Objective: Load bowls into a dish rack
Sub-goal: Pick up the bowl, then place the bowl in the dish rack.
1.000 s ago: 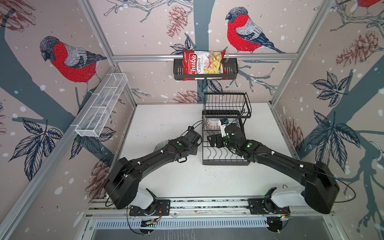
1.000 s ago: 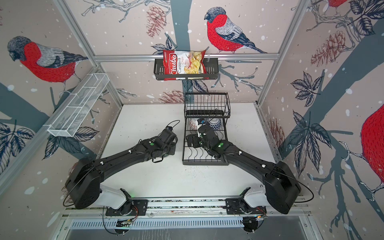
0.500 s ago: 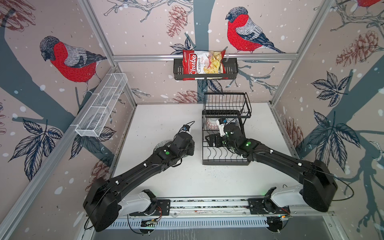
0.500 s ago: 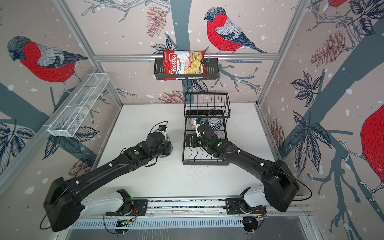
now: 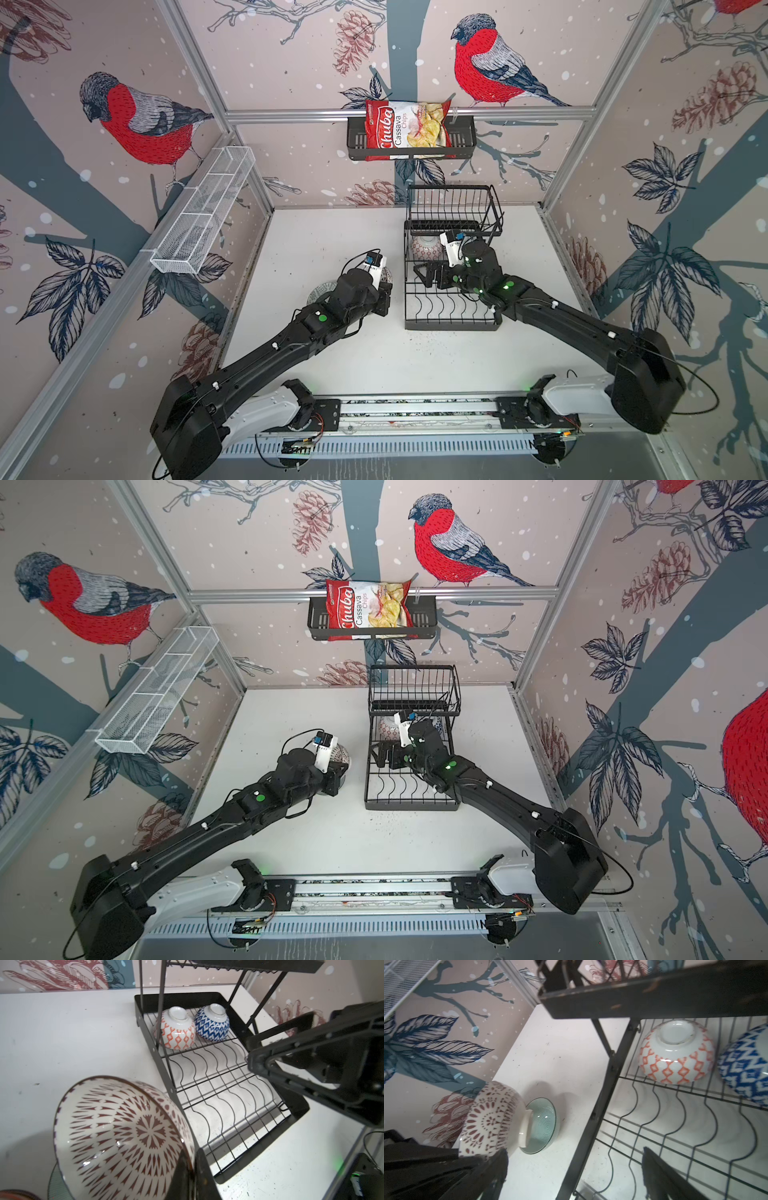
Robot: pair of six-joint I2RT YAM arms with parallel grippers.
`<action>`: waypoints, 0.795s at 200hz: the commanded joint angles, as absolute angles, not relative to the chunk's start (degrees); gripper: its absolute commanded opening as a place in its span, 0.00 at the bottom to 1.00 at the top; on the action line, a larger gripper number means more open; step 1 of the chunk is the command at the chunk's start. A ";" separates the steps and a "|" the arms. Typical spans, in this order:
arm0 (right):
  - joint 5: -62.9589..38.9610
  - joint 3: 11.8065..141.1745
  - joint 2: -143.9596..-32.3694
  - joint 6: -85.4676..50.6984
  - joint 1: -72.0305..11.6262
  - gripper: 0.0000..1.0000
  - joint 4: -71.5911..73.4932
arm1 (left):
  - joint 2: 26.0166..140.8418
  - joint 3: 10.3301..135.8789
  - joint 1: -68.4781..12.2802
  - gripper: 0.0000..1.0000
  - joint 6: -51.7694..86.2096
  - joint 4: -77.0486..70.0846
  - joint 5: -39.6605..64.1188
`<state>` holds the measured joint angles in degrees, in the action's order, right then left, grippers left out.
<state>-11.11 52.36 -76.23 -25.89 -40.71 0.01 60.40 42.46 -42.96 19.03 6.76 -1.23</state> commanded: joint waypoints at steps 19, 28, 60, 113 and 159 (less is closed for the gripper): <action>-17.82 52.50 -75.90 -26.89 -40.13 1.00 3.08 | 59.07 41.30 -42.98 0.00 16.02 -0.70 4.67; -18.80 52.48 -75.84 -26.95 -39.86 1.00 3.25 | 58.92 41.01 -42.92 0.00 15.74 -1.49 5.61; -21.21 52.43 -75.85 -27.42 -39.38 0.99 3.59 | 59.02 40.23 -42.93 0.00 15.38 -5.30 8.10; -23.99 52.13 -75.76 -28.26 -38.95 1.00 3.62 | 60.72 39.74 -42.98 0.00 16.07 -11.76 10.80; -25.48 50.68 -73.59 -28.82 -38.24 1.00 3.52 | 63.21 39.16 -43.04 0.00 17.38 -16.70 13.90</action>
<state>-23.73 51.29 -74.78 -27.70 -38.59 2.09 62.30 39.33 -42.96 16.71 -8.49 11.27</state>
